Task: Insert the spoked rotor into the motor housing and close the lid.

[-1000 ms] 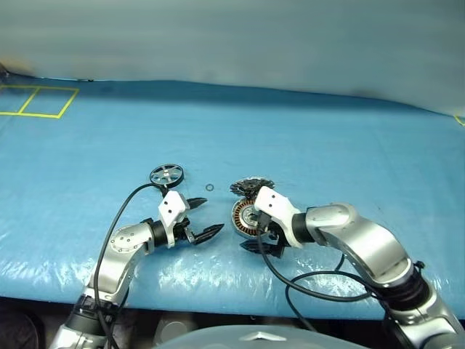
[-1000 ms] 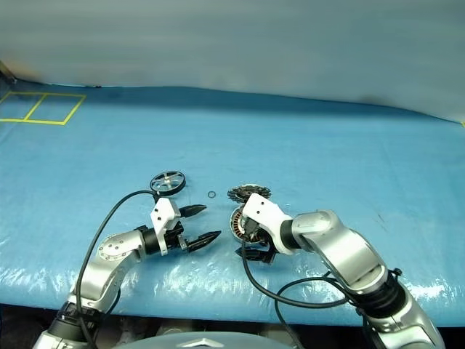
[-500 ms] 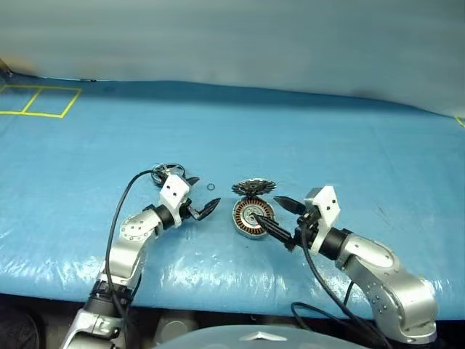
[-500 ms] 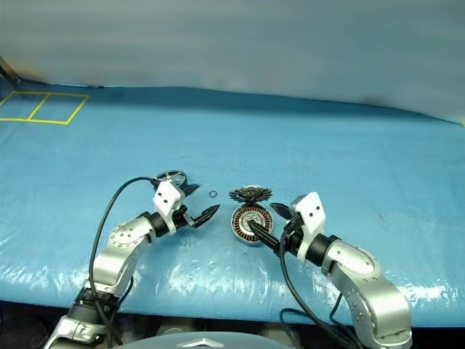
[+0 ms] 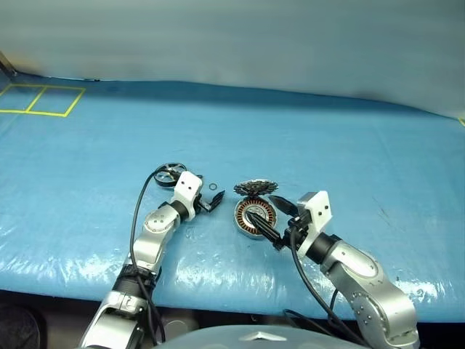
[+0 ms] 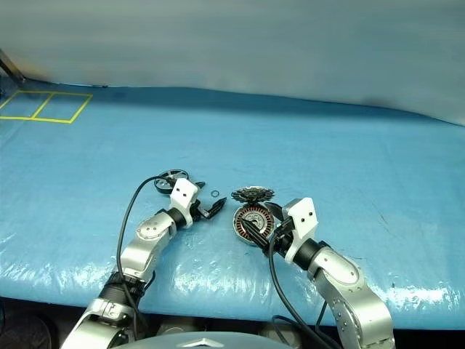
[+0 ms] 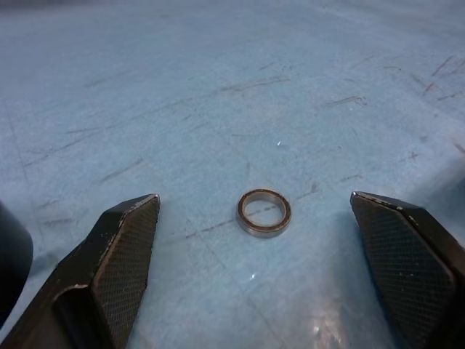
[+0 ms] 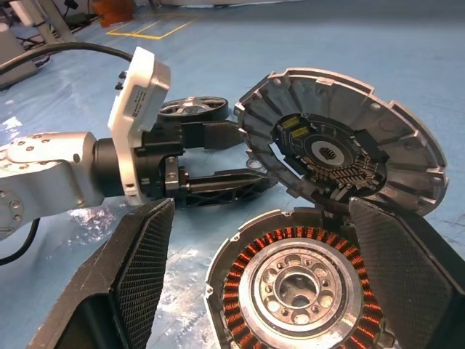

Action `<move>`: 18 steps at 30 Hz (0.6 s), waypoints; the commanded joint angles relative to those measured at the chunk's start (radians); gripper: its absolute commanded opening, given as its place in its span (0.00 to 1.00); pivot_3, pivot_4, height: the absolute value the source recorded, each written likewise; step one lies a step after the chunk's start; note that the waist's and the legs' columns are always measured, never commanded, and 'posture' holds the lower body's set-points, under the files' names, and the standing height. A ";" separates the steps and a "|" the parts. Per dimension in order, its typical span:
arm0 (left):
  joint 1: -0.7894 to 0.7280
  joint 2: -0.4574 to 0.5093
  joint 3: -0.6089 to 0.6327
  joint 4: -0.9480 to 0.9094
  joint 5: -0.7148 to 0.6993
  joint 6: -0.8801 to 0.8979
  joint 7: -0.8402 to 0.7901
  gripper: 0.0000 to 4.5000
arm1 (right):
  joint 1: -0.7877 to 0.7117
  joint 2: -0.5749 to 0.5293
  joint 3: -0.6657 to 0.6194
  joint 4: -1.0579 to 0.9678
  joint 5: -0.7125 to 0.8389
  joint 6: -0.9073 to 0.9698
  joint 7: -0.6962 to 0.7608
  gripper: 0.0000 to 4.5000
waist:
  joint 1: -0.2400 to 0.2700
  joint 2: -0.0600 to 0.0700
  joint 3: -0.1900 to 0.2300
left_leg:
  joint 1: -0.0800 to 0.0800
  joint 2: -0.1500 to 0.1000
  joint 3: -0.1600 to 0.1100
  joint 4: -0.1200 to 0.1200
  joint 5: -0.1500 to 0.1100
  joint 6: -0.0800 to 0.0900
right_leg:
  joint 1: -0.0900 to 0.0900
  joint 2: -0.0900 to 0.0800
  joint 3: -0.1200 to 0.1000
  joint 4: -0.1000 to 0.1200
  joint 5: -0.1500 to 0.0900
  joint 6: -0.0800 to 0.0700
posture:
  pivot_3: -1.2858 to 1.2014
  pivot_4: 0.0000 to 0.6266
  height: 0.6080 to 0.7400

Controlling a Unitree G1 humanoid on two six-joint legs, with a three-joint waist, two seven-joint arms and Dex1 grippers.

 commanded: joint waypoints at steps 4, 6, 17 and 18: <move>-0.054 -0.023 0.010 0.095 0.013 -0.005 0.021 1.00 | 0.016 -0.093 0.072 -0.067 -0.008 -0.025 0.040 0.90 | 0.001 0.000 0.000 | 0.000 0.000 0.000 0.001 0.000 0.000 | 0.001 0.000 0.000 0.000 0.001 0.001 | 0.52 0.24 1.00; -0.057 -0.022 -0.004 0.102 0.020 0.015 0.010 1.00 | 0.011 -0.114 0.082 -0.066 -0.036 -0.028 0.020 0.90 | 0.001 0.000 0.000 | 0.000 0.000 0.000 0.002 0.000 0.000 | 0.001 0.000 0.000 0.000 0.000 0.001 | 0.52 0.24 1.00; -0.026 0.002 -0.027 0.118 0.068 0.061 0.024 0.80 | 0.007 -0.125 0.099 -0.026 -0.090 -0.058 -0.030 0.91 | -0.001 0.002 -0.003 | 0.002 -0.001 0.000 0.004 0.000 0.000 | 0.004 0.000 0.001 0.000 0.000 0.000 | 0.52 0.24 1.00; -0.019 0.004 -0.024 0.116 0.069 0.065 0.028 0.73 | 0.007 -0.130 0.101 -0.023 -0.094 -0.058 -0.029 0.91 | -0.003 0.003 -0.004 | 0.002 -0.001 0.000 0.004 0.000 0.000 | 0.004 0.000 0.001 0.000 0.000 0.000 | 0.52 0.24 1.00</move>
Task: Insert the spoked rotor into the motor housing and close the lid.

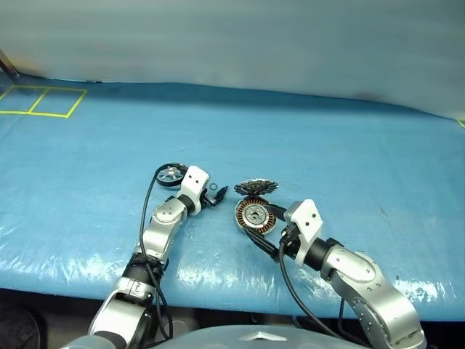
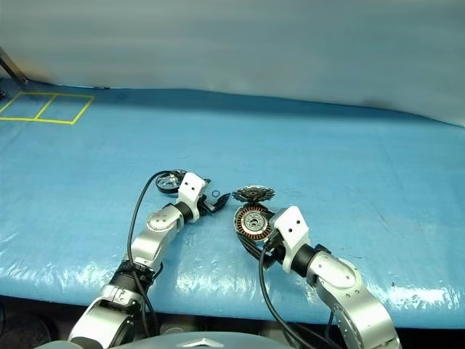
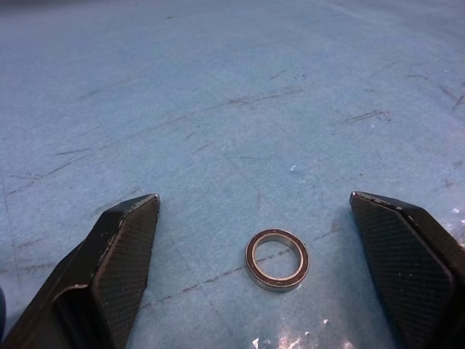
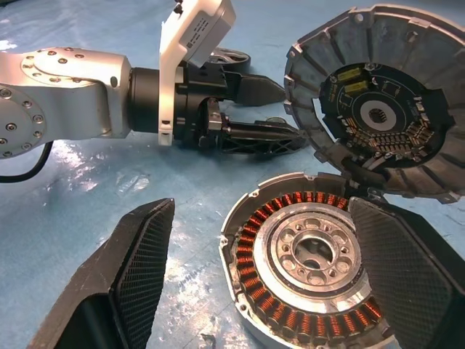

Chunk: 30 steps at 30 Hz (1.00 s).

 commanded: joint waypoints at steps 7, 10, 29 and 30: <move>0.100 0.040 -0.031 0.009 0.052 0.093 0.011 0.65 | -0.006 -0.016 0.021 0.013 -0.024 -0.033 0.004 0.91 | -0.009 0.003 -0.005 | 0.001 0.000 0.000 -0.001 0.000 0.000 | 0.000 0.000 0.000 0.000 0.000 0.000 | 0.52 0.24 1.00; 0.117 0.056 -0.038 -0.014 0.048 0.132 -0.015 0.65 | -0.011 -0.021 0.032 0.023 -0.027 -0.036 0.015 0.91 | -0.011 0.003 -0.007 | 0.005 0.000 0.001 -0.002 0.000 0.000 | 0.004 0.000 0.000 0.000 -0.001 -0.001 | 0.52 0.24 1.00; 0.129 0.060 -0.009 -0.038 0.048 0.103 0.018 0.57 | -0.053 -0.023 0.052 0.040 -0.067 -0.018 0.007 0.91 | -0.012 0.002 -0.010 | 0.015 0.002 0.001 -0.006 0.000 0.000 | 0.011 0.000 0.000 -0.001 -0.004 -0.005 | 0.52 0.24 1.00; 0.129 0.056 -0.005 -0.037 0.045 0.102 0.022 0.51 | -0.054 -0.020 0.051 0.041 -0.065 -0.018 0.007 0.91 | -0.012 0.002 -0.010 | 0.015 0.002 0.001 -0.006 0.000 0.000 | 0.011 0.000 0.000 -0.001 -0.004 -0.005 | 0.52 0.24 1.00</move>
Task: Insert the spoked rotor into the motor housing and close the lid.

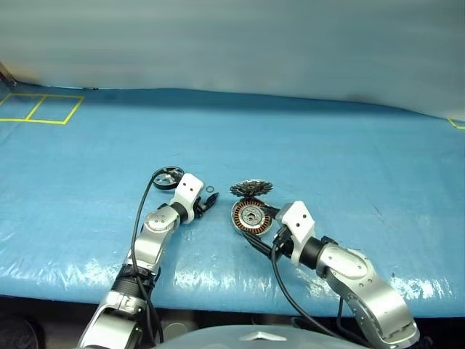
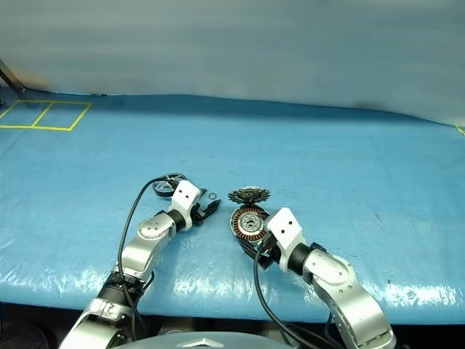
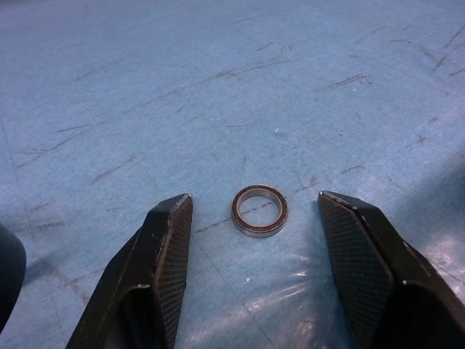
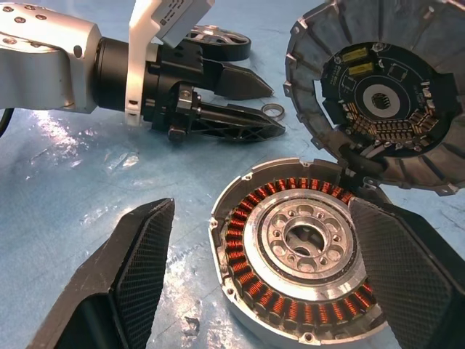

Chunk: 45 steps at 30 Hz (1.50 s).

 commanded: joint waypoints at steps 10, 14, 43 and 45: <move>0.036 0.012 -0.015 0.069 0.035 0.021 0.020 0.14 | -0.011 0.005 0.005 -0.011 -0.006 0.003 -0.010 0.91 | 0.001 0.000 0.000 | 0.000 0.000 0.000 0.000 0.000 0.000 | 0.000 0.000 0.000 0.000 0.000 0.000 | 0.52 0.24 1.00; 0.038 0.022 0.004 0.057 -0.002 -0.032 -0.024 0.14 | -0.015 0.007 0.007 -0.012 -0.001 0.008 -0.009 0.91 | 0.000 0.000 0.000 | 0.000 0.000 0.000 0.000 0.000 0.000 | 0.000 0.000 0.000 0.000 0.000 0.000 | 0.52 0.24 1.00; 0.003 0.184 -0.156 -0.325 -0.191 -0.137 -0.533 0.14 | 0.162 -0.109 -0.210 -0.191 0.149 0.044 0.045 0.91 | 0.015 -0.004 0.014 | -0.018 -0.001 -0.001 0.000 -0.001 -0.001 | -0.017 0.000 -0.001 -0.001 -0.001 0.000 | 0.52 0.24 1.00; -0.033 0.161 -0.165 -0.276 -0.164 -0.160 -0.518 0.14 | 0.185 -0.106 -0.207 -0.204 0.152 0.044 0.031 0.91 | 0.012 -0.003 0.014 | -0.018 0.000 -0.001 0.000 -0.001 -0.001 | -0.017 0.000 -0.001 0.000 0.000 0.000 | 0.52 0.24 1.00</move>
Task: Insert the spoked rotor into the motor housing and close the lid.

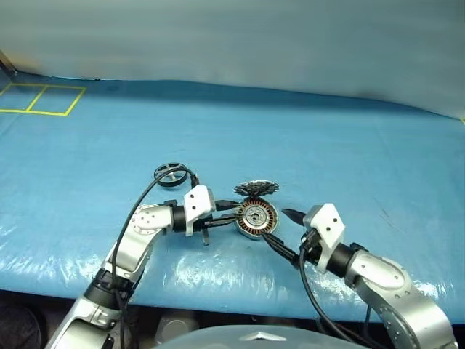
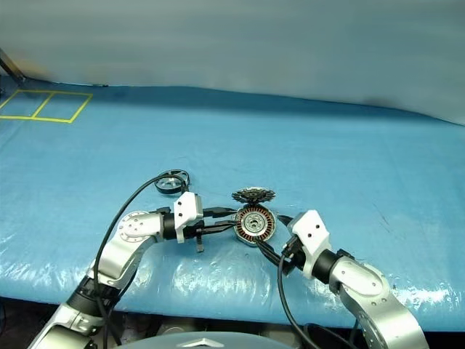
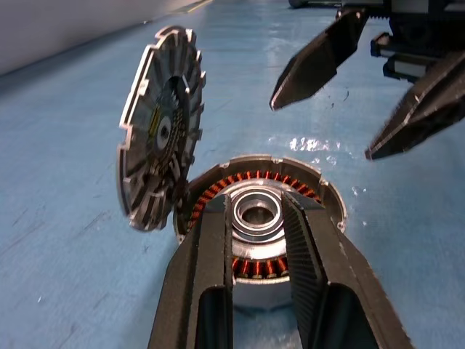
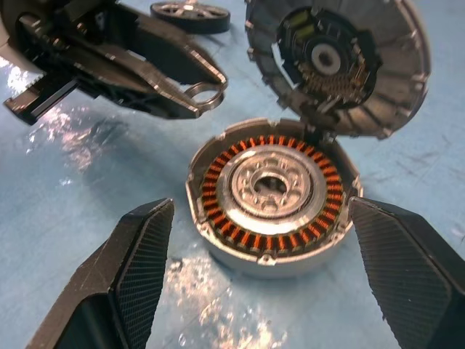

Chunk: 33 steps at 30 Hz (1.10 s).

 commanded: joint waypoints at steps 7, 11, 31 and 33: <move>-0.140 -0.069 -0.080 0.195 0.122 -0.114 0.000 0.14 | 0.017 0.032 0.027 -0.059 -0.008 -0.009 -0.062 0.91 | 0.001 0.000 0.000 | 0.000 0.000 0.000 0.003 0.000 0.000 | 0.002 0.000 0.001 0.001 0.001 0.001 | 0.52 0.24 1.00; -0.160 -0.084 -0.096 0.251 0.150 -0.131 -0.001 0.14 | 0.019 0.040 0.032 -0.054 -0.025 -0.010 -0.084 0.91 | 0.001 0.000 0.000 | 0.000 0.000 0.000 0.003 0.000 0.000 | 0.001 0.001 0.001 0.000 0.002 0.003 | 0.52 0.24 1.00; -0.139 -0.118 -0.122 0.264 0.207 -0.097 0.034 0.14 | -0.027 0.050 0.092 -0.006 -0.060 -0.007 -0.101 0.91 | 0.002 0.000 0.000 | 0.000 -0.001 -0.001 0.005 0.000 0.000 | 0.003 0.000 0.001 0.001 0.002 0.004 | 0.52 0.24 1.00; -0.134 -0.112 -0.123 0.255 0.206 -0.082 0.030 0.14 | -0.025 0.048 0.094 -0.006 -0.062 -0.008 -0.098 0.91 | 0.002 0.000 0.000 | 0.000 -0.001 -0.001 0.005 0.000 0.000 | 0.003 0.000 0.001 0.001 0.002 0.004 | 0.52 0.24 1.00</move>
